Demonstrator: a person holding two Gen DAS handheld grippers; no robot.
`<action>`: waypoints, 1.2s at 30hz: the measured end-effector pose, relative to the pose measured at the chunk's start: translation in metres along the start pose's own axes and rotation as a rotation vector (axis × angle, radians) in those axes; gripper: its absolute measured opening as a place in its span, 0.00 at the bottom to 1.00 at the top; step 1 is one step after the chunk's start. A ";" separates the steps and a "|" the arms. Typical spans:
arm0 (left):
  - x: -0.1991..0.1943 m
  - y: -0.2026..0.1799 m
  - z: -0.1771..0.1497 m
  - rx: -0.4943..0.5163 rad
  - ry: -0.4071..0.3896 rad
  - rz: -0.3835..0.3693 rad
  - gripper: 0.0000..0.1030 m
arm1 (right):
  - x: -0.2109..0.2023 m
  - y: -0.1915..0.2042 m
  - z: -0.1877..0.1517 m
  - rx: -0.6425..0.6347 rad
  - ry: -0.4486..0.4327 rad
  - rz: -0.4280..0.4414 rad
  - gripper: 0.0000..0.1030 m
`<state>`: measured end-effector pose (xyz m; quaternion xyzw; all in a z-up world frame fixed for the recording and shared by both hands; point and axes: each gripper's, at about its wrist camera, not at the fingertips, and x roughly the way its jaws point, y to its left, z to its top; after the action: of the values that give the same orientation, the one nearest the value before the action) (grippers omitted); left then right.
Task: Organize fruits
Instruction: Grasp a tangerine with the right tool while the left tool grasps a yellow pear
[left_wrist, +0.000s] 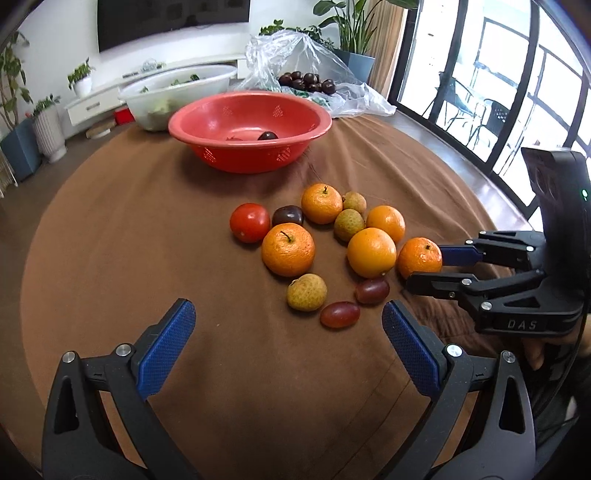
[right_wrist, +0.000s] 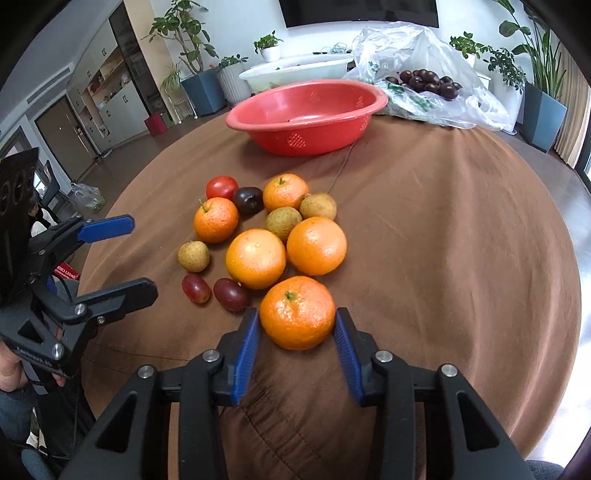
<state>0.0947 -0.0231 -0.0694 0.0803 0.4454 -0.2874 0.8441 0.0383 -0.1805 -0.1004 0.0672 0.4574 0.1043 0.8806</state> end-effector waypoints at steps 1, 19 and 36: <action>0.003 0.001 0.001 -0.007 0.012 -0.011 0.91 | -0.001 -0.001 0.000 0.005 -0.007 0.003 0.42; 0.031 -0.004 0.018 -0.040 0.118 -0.070 0.31 | -0.005 -0.007 -0.002 0.042 -0.034 0.037 0.42; 0.028 -0.003 0.015 -0.029 0.116 -0.075 0.24 | -0.005 -0.009 -0.002 0.046 -0.037 0.039 0.42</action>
<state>0.1156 -0.0427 -0.0826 0.0679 0.5002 -0.3072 0.8067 0.0348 -0.1899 -0.1000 0.0981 0.4419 0.1095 0.8850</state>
